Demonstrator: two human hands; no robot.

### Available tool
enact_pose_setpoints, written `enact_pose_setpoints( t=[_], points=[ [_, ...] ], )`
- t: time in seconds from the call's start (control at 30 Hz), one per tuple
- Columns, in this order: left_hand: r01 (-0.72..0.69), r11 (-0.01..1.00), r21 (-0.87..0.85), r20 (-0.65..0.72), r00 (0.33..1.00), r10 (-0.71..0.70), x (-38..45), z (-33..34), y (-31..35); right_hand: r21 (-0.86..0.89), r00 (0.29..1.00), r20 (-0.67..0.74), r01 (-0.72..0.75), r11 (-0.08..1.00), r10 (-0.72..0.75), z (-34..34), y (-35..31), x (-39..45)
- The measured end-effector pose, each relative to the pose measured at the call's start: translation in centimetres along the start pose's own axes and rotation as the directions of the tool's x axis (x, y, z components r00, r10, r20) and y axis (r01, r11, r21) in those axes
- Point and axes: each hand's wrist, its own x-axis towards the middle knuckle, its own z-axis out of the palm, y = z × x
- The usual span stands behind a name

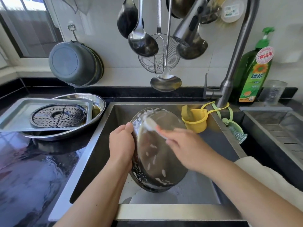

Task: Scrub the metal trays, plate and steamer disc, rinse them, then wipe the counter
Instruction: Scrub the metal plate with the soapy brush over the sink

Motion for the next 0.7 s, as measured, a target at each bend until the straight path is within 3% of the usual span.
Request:
enact_pose_setpoints(
  t=[0.1,0.23,0.33,0.4,0.53,0.57,0.7],
  points=[
    [-0.011,1.0,0.003,-0.004,1.0,0.011,0.3,-0.2,0.0,-0.006,0.999,-0.016,0.044,0.999,-0.044,0.6,0.4,0.2],
    [-0.029,0.999,0.023,0.062,0.998,0.027,0.1,0.1,-0.1,-0.038,0.962,-0.179,-0.216,0.976,0.206,-0.8,3.3,2.0],
    [-0.021,0.999,0.031,0.051,0.999,0.019,-0.1,0.1,-0.1,0.137,0.999,-0.001,-0.035,0.99,0.036,0.2,1.0,0.3],
    [0.01,1.0,0.017,0.009,1.0,-0.01,0.3,-0.1,-0.2,0.151,0.992,0.101,0.056,0.987,-0.072,1.0,0.0,-0.5],
    [0.022,1.0,0.008,0.002,1.0,-0.022,0.3,-0.2,0.0,0.023,0.98,-0.036,-0.194,0.981,0.195,-0.5,3.0,1.6],
    [0.025,1.0,0.017,0.008,1.0,-0.025,0.3,-0.2,-0.1,0.033,0.979,-0.039,-0.2,0.979,0.201,-0.7,3.0,1.5],
    [0.051,0.999,0.015,0.0,0.999,-0.051,0.3,-0.3,0.1,0.178,0.991,0.133,0.008,0.984,-0.032,0.5,0.2,-0.1]
  ],
)
